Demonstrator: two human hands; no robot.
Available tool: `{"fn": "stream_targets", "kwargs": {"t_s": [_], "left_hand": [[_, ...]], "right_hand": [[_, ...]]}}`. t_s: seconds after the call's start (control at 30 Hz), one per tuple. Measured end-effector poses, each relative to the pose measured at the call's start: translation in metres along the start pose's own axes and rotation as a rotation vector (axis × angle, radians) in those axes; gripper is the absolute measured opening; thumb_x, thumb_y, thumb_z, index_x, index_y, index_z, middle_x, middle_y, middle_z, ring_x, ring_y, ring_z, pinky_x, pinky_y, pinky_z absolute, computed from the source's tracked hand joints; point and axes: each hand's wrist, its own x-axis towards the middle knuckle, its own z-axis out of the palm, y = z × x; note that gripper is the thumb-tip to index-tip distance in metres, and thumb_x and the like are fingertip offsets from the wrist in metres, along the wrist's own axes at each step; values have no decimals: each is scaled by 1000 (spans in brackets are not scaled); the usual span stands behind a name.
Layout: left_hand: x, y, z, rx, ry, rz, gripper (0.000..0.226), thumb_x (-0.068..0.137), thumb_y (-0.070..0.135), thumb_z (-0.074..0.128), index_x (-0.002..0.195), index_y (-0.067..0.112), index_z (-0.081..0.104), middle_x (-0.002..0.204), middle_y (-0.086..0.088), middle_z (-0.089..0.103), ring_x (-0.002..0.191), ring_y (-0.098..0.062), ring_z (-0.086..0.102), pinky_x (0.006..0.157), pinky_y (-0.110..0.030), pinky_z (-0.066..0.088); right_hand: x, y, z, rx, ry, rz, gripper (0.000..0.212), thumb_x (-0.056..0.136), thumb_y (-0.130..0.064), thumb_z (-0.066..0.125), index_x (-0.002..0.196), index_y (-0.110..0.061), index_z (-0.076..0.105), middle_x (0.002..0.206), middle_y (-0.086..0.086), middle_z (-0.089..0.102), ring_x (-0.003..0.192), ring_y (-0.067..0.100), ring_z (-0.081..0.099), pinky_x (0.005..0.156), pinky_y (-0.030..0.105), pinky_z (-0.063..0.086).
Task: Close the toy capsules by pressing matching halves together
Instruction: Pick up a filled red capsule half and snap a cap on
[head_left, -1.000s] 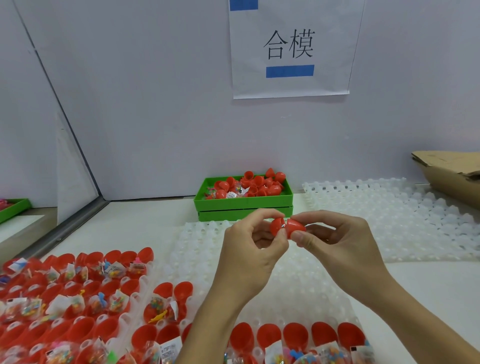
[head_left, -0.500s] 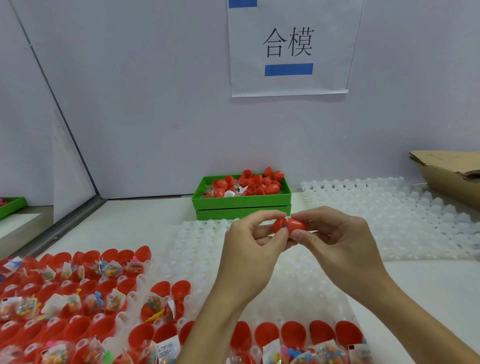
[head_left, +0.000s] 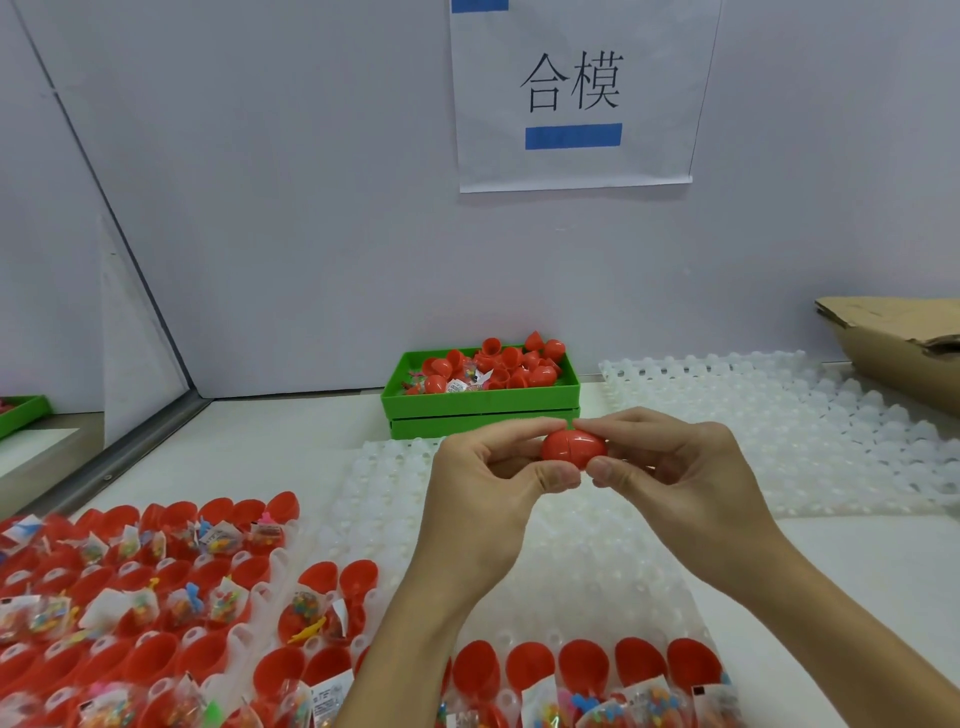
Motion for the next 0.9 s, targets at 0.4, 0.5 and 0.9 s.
{"fn": "stream_targets", "kwargs": {"t_s": [0.4, 0.5, 0.9], "left_hand": [[-2, -2, 3, 121, 12, 70, 33, 72, 2, 81, 94, 27, 76, 86, 20, 75, 88, -2, 69, 78, -13, 53], [-1, -5, 4, 191, 21, 101, 34, 76, -7, 76, 90, 24, 78, 82, 18, 75, 85, 0, 68, 78, -11, 52], [-5, -10, 15, 332, 94, 204, 24, 82, -4, 71, 99, 11, 79, 84, 4, 73, 80, -1, 65, 73, -9, 50]], "right_hand": [[-1, 3, 1, -224, 67, -76, 43, 77, 13, 72, 95, -26, 75, 85, -6, 72, 83, 9, 67, 71, 17, 55], [-2, 4, 3, -238, 66, -76, 48, 76, 13, 73, 94, -31, 74, 81, -6, 70, 82, 9, 65, 69, 15, 54], [0, 8, 6, -169, 67, -36, 38, 77, 17, 69, 96, -15, 78, 76, 1, 67, 74, 9, 63, 69, 17, 54]]}}
